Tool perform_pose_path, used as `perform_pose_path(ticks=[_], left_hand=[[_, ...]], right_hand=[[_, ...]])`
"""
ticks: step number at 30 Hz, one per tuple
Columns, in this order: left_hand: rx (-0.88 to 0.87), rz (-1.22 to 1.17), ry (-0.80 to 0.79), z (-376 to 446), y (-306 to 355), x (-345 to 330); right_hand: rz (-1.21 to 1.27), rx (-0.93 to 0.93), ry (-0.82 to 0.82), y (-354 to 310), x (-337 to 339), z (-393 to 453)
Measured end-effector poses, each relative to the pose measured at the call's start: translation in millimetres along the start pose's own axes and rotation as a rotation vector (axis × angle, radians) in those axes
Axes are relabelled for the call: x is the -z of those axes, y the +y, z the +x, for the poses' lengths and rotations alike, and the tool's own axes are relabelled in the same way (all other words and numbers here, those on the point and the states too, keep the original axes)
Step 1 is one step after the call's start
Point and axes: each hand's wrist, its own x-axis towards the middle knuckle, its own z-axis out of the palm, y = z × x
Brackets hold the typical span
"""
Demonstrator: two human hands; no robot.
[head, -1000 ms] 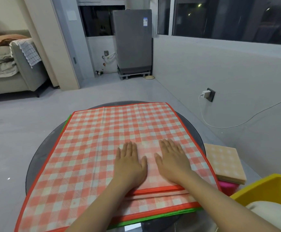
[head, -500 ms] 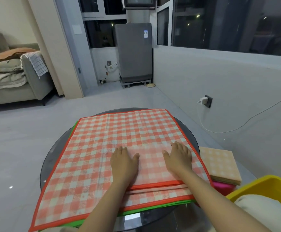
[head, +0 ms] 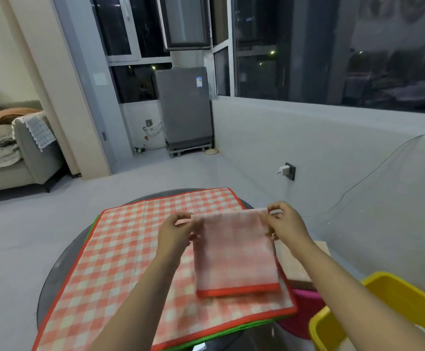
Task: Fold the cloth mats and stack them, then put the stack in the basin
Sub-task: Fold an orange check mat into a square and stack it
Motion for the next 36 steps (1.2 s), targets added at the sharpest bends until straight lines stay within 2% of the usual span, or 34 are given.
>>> perform_pose_path(ticks=[7,13,20,27,36], left_hand=[[-0.097,-0.195,-0.126,3.4,46.1,-76.2],[-0.080,-0.176,-0.198,14.2,31.8,-160.1],[0.042,-0.066,-0.203,39.3,-21.5,-249.6],[0.081,-0.025,-0.111,57.6,-71.9,-313.4],[0.358,0.179,0.011,39.1,-184.9,-331.9]], right_hand=[[0.165,0.042,0.068,-18.2,70.9,25.0],[0.155,-0.031,0.183,19.8,124.0,57.1],[0.081,-0.152,0.230,93.1,161.8,86.5],[0.111,-0.213,0.286,160.8,169.7,116.1],[-0.046,-0.507,0.201,280.0,130.9,98.8]])
